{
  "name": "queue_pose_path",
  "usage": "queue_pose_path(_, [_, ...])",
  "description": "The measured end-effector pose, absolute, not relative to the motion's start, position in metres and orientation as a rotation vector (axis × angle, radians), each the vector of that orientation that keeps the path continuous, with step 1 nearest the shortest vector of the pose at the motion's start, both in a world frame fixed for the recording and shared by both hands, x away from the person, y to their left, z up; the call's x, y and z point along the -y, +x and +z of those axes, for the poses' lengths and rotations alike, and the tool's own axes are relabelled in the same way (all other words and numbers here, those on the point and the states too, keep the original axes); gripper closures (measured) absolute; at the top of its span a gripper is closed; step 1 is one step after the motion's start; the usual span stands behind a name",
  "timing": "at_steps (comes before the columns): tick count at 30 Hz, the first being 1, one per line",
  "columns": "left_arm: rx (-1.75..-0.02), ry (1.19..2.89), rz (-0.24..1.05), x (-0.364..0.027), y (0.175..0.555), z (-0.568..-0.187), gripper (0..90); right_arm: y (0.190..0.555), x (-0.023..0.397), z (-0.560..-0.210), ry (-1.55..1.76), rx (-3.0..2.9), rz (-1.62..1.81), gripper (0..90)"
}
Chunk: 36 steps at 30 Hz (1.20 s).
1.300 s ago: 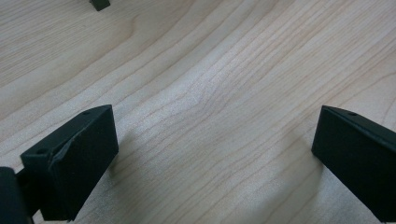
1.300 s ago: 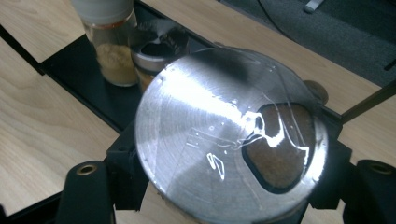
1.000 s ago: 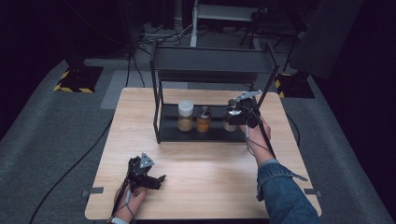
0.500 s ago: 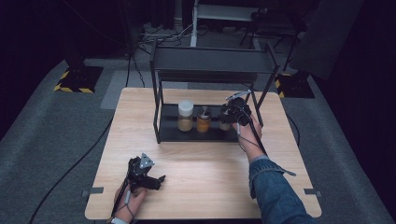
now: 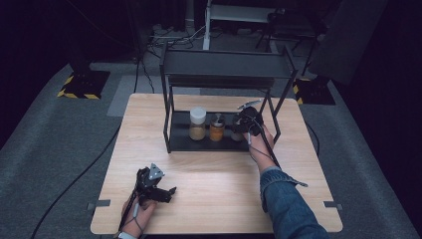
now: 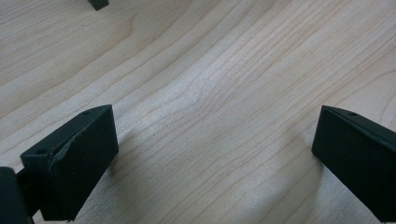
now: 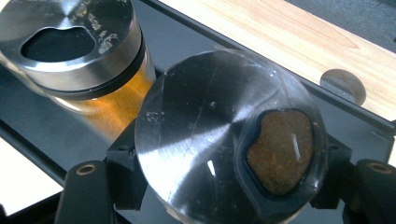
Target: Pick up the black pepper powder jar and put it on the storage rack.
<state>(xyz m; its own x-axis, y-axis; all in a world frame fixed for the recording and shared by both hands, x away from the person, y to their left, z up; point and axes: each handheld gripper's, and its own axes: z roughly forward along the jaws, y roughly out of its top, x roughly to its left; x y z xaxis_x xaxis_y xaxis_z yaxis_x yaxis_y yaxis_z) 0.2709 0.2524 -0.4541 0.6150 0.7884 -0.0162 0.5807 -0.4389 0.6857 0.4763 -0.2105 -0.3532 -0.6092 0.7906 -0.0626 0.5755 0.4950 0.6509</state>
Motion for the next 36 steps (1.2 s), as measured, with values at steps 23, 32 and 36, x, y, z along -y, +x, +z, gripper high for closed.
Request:
queue_pose_path(23, [-1.071,2.175,0.406,-0.252,0.271,-0.454,0.0,0.474,0.216,-0.354,1.155,-2.383,0.871,8.6])
queue_pose_path(32, [-1.07,2.176,0.406,-0.252,0.271,-0.454,0.0,0.449,0.234,-0.332,1.111,-2.366,0.913,4.2])
queue_pose_path(36, [-1.068,2.179,0.406,-0.252,0.272,-0.454,0.0,0.437,0.245,-0.323,1.096,-2.369,0.932,3.4])
